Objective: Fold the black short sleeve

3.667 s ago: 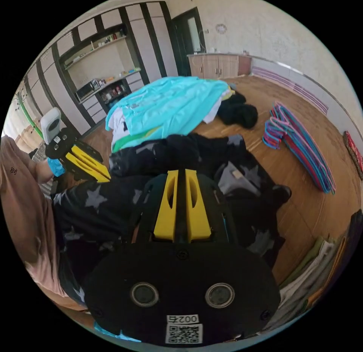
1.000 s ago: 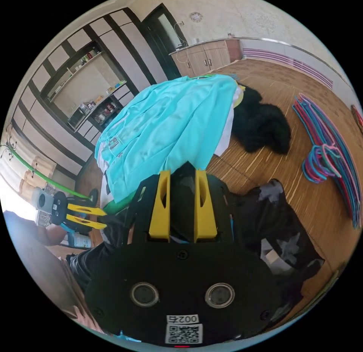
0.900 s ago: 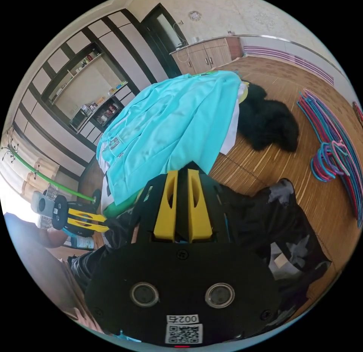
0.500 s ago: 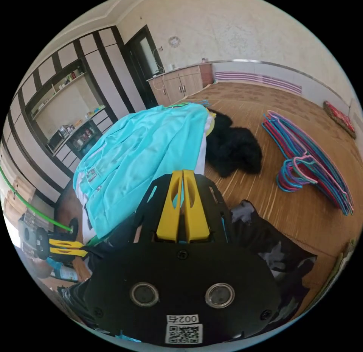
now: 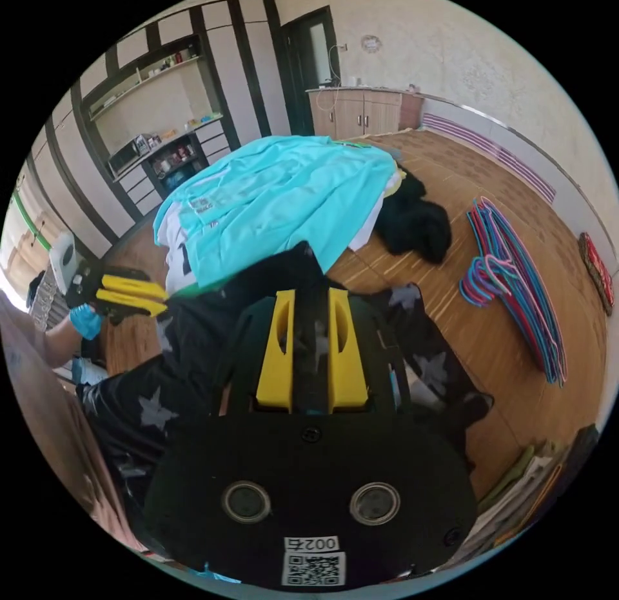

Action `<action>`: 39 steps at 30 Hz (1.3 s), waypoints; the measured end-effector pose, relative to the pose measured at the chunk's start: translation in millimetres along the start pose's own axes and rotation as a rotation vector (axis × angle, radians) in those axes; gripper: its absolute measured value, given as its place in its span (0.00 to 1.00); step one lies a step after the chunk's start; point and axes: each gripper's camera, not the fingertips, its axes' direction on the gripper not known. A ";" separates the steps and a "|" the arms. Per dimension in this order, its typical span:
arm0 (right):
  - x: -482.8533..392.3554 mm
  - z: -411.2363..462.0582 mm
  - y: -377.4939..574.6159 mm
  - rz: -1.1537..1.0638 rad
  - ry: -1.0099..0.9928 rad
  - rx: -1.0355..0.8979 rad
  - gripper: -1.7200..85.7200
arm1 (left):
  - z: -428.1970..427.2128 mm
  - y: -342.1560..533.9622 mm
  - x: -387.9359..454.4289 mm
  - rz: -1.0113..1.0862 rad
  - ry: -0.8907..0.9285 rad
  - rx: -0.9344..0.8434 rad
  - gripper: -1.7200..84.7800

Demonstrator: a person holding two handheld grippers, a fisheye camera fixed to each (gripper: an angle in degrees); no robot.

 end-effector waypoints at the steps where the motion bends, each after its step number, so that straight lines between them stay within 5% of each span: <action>1: -5.0 -0.3 13.7 0.005 0.005 -0.016 0.13 | -2.0 -1.4 2.2 -0.002 0.006 0.005 0.03; 19: -38.1 18.4 78.1 0.286 -0.001 -0.052 0.13 | 40.1 -68.4 115.4 0.084 -0.060 -0.156 0.05; 24: -54.7 22.6 92.7 0.265 0.153 -0.085 0.07 | 42.9 -74.5 132.6 0.052 -0.134 -0.158 0.06; 39: -55.2 -6.5 148.0 0.220 0.102 0.004 0.04 | 12.1 -87.2 177.0 0.038 -0.087 -0.167 0.01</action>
